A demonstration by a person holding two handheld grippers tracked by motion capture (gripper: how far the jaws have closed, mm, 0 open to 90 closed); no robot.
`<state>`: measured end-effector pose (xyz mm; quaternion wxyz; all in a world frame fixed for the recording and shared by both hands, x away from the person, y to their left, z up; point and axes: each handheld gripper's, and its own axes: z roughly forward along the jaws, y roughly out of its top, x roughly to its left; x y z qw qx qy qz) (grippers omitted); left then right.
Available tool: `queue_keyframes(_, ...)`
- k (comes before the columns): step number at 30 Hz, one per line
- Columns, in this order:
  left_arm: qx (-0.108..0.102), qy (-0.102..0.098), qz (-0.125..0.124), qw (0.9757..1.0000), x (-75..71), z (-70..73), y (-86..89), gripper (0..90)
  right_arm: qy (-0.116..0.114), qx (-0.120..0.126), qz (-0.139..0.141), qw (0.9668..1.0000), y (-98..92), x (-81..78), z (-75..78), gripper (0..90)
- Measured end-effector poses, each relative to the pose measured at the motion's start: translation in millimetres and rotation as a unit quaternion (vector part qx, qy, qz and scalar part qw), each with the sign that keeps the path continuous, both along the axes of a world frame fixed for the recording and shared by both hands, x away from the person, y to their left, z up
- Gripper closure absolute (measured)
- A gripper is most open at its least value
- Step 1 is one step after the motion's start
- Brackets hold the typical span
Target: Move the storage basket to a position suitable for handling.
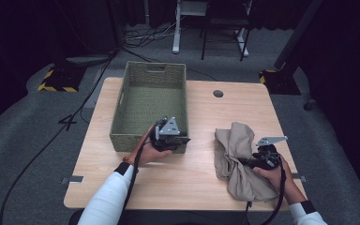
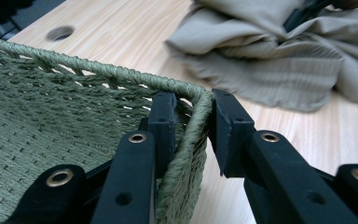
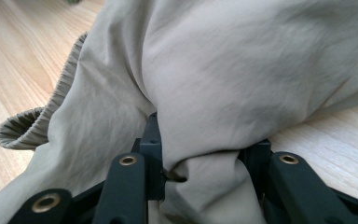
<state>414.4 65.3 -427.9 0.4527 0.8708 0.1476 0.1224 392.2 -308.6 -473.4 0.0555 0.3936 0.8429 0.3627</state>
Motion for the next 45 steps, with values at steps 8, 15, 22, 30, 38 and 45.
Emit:
queue_keyframes(8, -0.003, 0.009, -0.034, 0.9994, -18.6, 0.8, -50.7, 71.2, 0.001, 0.001, -0.018, 0.9998, -10.3, 1.4, 0.0, 62.8)
queue_keyframes(15, -0.003, 0.012, -0.053, 0.9985, -32.8, 1.1, -81.6, 69.6, 0.0, 0.003, -0.032, 0.9995, -19.7, 2.3, -0.3, 62.8)
queue_keyframes(22, 0.022, -0.027, -0.055, 0.9979, -52.8, 6.2, -85.4, 38.9, 0.0, 0.009, -0.035, 0.9993, -21.5, 1.8, -0.9, 62.8)
queue_keyframes(30, -0.03, -0.033, -0.056, 0.9975, -72.2, 31.3, -39.7, 27.8, -0.008, 0.012, -0.038, 0.9992, -21.6, 1.2, 1.5, 62.9)
queue_keyframes(38, 0.006, -0.031, -0.069, 0.9971, -100.2, 12.6, -6.8, 19.9, -0.011, 0.016, -0.043, 0.9989, -22.7, 0.5, 3.1, 63.0)
queue_keyframes(45, 0.062, -0.015, -0.052, 0.9966, -112.4, -20.9, 15.9, 17.5, -0.018, 0.023, -0.052, 0.9982, -25.1, 0.3, 5.4, 63.1)
